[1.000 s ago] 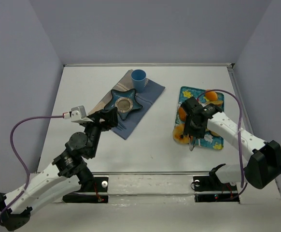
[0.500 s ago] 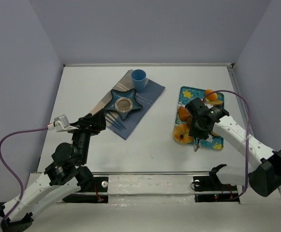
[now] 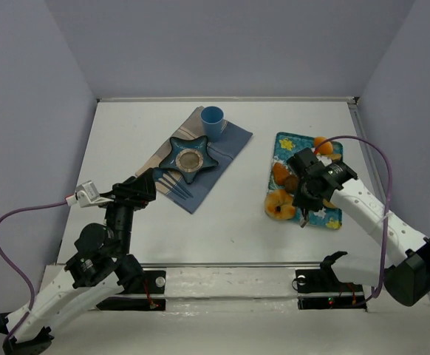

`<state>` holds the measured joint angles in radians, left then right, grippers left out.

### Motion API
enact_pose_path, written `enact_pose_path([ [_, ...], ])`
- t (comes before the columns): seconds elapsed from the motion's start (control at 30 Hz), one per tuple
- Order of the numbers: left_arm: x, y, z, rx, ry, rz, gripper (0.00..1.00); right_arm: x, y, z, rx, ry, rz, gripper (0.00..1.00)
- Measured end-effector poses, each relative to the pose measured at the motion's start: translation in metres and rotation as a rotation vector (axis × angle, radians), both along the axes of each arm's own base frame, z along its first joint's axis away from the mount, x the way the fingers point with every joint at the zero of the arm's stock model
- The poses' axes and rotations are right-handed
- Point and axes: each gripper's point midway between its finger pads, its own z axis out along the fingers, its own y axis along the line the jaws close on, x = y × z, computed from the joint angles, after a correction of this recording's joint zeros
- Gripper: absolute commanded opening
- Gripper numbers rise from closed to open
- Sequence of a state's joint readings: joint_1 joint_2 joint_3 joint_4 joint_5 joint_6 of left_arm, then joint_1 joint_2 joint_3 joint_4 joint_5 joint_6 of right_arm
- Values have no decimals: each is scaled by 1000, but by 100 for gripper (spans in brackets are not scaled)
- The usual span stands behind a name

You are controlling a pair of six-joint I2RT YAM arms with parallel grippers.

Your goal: Place the bread

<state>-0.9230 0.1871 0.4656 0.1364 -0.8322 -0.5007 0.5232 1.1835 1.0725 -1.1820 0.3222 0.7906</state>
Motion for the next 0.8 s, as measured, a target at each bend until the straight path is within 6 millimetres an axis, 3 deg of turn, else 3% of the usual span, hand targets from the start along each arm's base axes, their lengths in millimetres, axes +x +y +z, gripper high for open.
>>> enact_pose_path([
  [0.13, 0, 0, 0, -3, 1, 3, 99, 0, 1, 0, 10, -2, -4, 39],
  [0.23, 0, 1, 0, -4, 2, 6, 99, 0, 3, 0, 24, -6, -6, 47],
  [0.47, 0, 1, -1, -5, 5, 9, 99, -1, 5, 3, 47, -21, -13, 57],
  [0.8, 1, 3, -2, -4, 10, 21, 99, -2, 13, -6, 77, 4, -5, 59],
])
